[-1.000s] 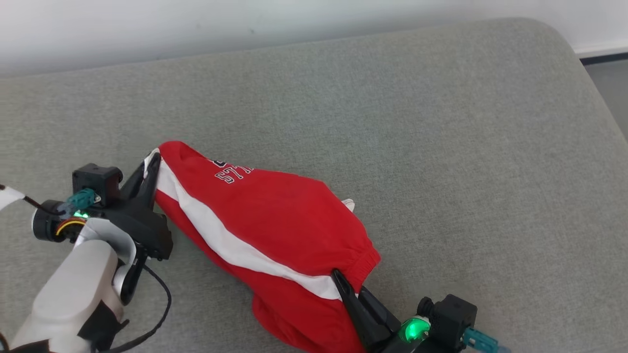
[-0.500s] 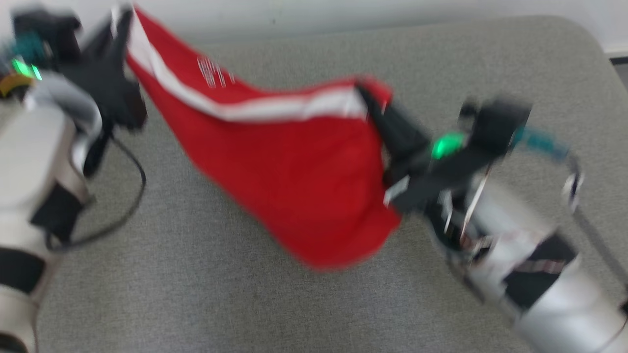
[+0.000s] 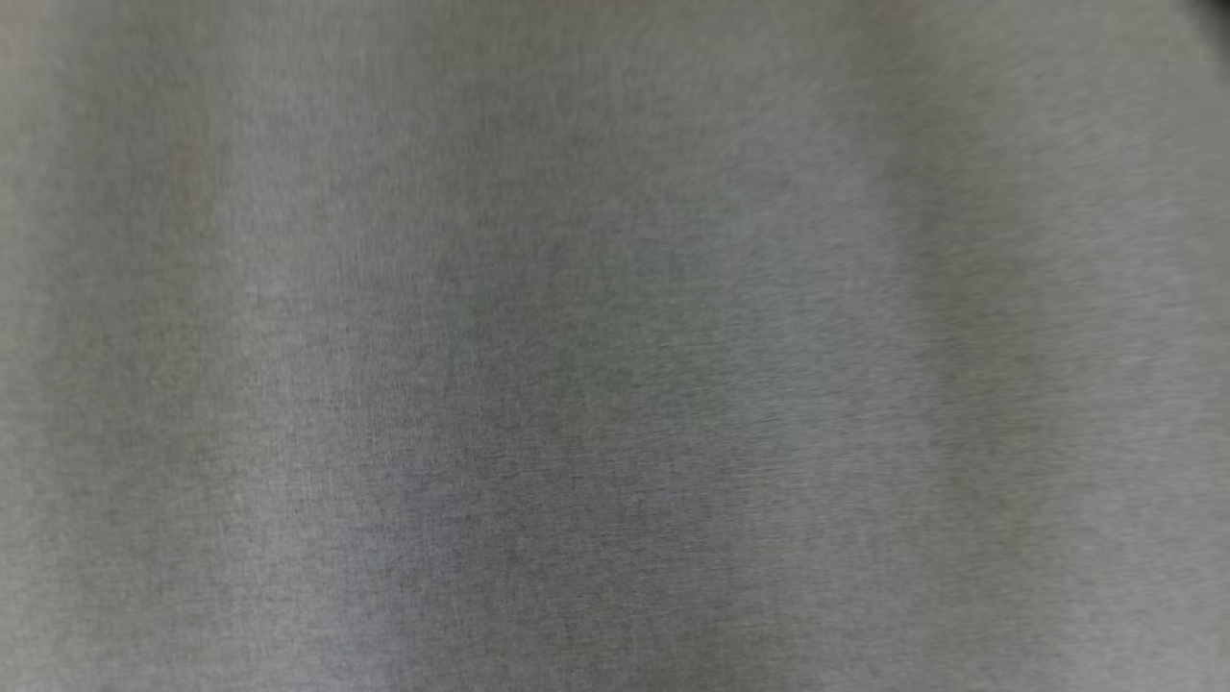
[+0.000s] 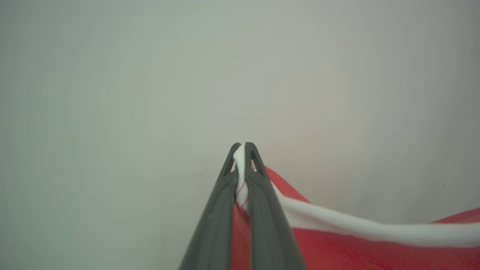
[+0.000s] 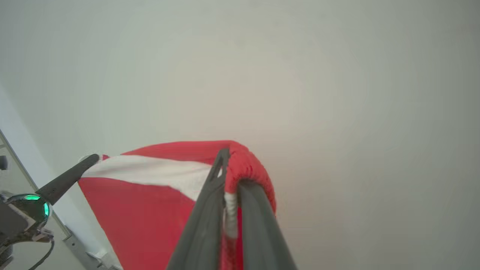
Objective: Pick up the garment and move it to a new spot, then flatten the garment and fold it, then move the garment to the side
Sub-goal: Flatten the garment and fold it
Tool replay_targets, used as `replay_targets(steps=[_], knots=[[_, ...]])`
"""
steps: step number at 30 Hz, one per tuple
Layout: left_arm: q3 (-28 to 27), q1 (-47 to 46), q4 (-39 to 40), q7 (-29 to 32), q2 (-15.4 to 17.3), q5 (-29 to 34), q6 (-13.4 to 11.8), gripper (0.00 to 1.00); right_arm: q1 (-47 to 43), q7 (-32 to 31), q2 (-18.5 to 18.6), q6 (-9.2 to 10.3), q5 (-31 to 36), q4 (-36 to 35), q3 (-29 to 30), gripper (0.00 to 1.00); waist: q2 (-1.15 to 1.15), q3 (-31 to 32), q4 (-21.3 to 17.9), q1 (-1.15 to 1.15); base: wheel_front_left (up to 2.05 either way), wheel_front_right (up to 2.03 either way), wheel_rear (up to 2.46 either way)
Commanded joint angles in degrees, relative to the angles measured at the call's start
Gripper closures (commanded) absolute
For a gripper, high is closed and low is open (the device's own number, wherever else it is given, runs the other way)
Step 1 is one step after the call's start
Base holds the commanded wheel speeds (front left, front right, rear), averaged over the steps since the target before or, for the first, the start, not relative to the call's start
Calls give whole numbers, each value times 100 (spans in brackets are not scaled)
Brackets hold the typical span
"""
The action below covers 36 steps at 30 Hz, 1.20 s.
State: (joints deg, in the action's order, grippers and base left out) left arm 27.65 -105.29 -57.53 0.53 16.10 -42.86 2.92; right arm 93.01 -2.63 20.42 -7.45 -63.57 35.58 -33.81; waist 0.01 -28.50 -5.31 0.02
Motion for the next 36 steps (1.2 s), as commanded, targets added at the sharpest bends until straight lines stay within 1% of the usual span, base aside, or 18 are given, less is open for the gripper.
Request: replay_targets(steps=[1,3,4,5,7,10,13,18,22,25,31,34,36], knots=[[-109,-306,-103,-47,-95,-115,-71,100,292,-21,33,-9,-45,163,0,100,-1,-457,196,-2,0,0,0],[-162,-683,-208,-92,-171,-138,-127,100,706,-31,91,-8,-54,399,-40,100,-1,-576,214,-2,0,0,0],[-162,-683,-208,-92,-171,-138,-127,100,706,-31,91,-8,-54,399,-40,100,-1,-576,214,-2,0,0,0],[-194,-955,-326,-86,-270,-156,-113,100,1064,-5,133,-8,-32,602,-106,100,-1,-692,222,-2,0,0,0],[-142,-1177,-449,-103,-358,-106,-82,100,1318,39,130,-8,-57,784,-165,100,-1,-788,225,-2,0,0,0],[-108,-1358,-568,-157,-443,-75,-47,100,1512,96,119,-8,-65,915,-258,100,-1,-868,224,-2,0,0,0],[-32,-1480,-780,-198,-547,-19,5,100,1691,170,126,-8,-40,980,-489,100,-1,-953,198,-2,0,0,0],[-52,-1476,-1089,-368,-654,-131,54,100,1728,279,150,-8,-213,976,-840,100,-1,-1014,166,-2,0,0,0],[-82,-1171,-1281,-584,-697,-182,149,100,1424,413,247,-8,-386,765,-1186,100,-1,-967,181,-2,0,0,0],[-118,-801,-1349,-847,-737,-264,217,100,1059,604,359,-8,-536,443,-1527,100,-1,-814,181,-2,0,0,0],[-188,352,-1340,-1300,-657,-491,423,100,-48,1129,648,-8,-1028,-555,-2253,100,-1,-291,36,-2,0,0,0],[-266,1083,-1136,-1461,-638,-649,455,100,-687,1414,889,-8,-1237,-1135,-2630,100,-1,52,3,-2,0,0,0],[-412,1588,-821,-1527,-614,-888,454,100,-1100,1555,1085,-8,-1341,-1489,-2858,100,-1,263,8,-2,0,0,0]])
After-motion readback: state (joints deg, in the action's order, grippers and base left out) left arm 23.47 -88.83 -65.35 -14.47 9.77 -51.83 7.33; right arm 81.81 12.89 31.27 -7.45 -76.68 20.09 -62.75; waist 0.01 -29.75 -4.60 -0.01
